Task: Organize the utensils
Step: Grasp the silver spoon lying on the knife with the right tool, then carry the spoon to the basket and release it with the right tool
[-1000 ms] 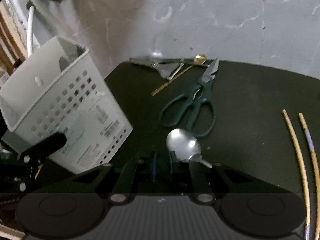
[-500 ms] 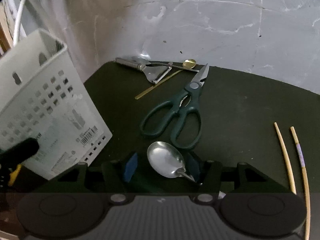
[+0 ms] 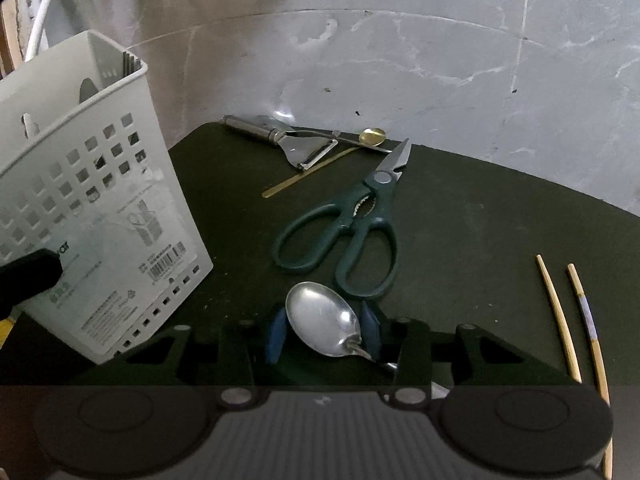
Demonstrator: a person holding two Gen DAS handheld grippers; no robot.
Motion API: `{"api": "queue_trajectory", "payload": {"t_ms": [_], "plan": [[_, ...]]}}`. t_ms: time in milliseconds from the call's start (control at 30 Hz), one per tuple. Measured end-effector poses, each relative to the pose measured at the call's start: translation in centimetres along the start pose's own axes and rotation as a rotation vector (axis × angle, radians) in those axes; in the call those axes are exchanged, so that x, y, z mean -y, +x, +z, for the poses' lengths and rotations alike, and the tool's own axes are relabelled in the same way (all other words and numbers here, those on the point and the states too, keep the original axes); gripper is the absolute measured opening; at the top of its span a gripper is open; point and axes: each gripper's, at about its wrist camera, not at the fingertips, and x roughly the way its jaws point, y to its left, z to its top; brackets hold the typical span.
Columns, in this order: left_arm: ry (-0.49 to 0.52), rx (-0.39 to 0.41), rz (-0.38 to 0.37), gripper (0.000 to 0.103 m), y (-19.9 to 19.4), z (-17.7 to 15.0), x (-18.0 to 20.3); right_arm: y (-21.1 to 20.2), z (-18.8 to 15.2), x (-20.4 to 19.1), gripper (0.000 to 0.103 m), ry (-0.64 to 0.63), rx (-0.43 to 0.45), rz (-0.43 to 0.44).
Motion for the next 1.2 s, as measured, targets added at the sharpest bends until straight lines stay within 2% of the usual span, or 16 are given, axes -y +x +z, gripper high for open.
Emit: {"api": "queue_trajectory", "payload": {"t_ms": [33, 100, 267, 367, 433, 733, 833, 933, 1033, 1133, 1200], "plan": [[0.001, 0.001, -0.001, 0.082, 0.0, 0.0, 0.0, 0.0, 0.0, 0.1, 0.038, -0.001, 0.0, 0.006], [0.002, 0.002, -0.004, 0.082, 0.0, 0.0, -0.1, 0.1, 0.1, 0.3, 0.021, 0.005, -0.002, 0.013], [0.001, 0.005, -0.007, 0.082, -0.1, -0.1, -0.1, 0.2, 0.0, -0.1, 0.013, -0.021, -0.01, 0.004], [0.002, 0.005, -0.007, 0.082, -0.1, -0.1, -0.1, 0.1, 0.0, -0.6, 0.004, -0.053, 0.007, 0.001], [0.004, 0.008, -0.009, 0.082, -0.1, -0.1, -0.1, -0.5, 0.0, -0.7, 0.003, -0.051, 0.028, 0.008], [0.001, 0.014, -0.012, 0.081, -0.1, -0.2, -0.2, -5.9, 1.8, -0.1, 0.003, 0.0, 0.22, 0.04], [0.0, 0.012, -0.01, 0.081, -0.1, -0.2, -0.3, -10.2, 3.4, 0.0, 0.003, 0.061, 0.353, 0.124], [0.002, 0.009, -0.01, 0.081, -0.2, -0.2, -0.2, -14.4, 5.7, -0.3, 0.003, 0.128, 0.53, 0.289], [0.0, 0.01, -0.01, 0.081, -0.2, -0.2, -0.3, -16.2, 7.9, -1.7, 0.003, 0.138, 0.644, 0.427], [0.001, 0.011, -0.012, 0.081, -0.2, -0.2, -0.3, -16.1, 9.1, -3.0, 0.003, 0.143, 0.702, 0.535], [0.001, 0.008, -0.013, 0.081, -0.2, -0.2, -0.4, -14.6, 9.3, -3.7, 0.003, 0.175, 0.698, 0.59]]}}
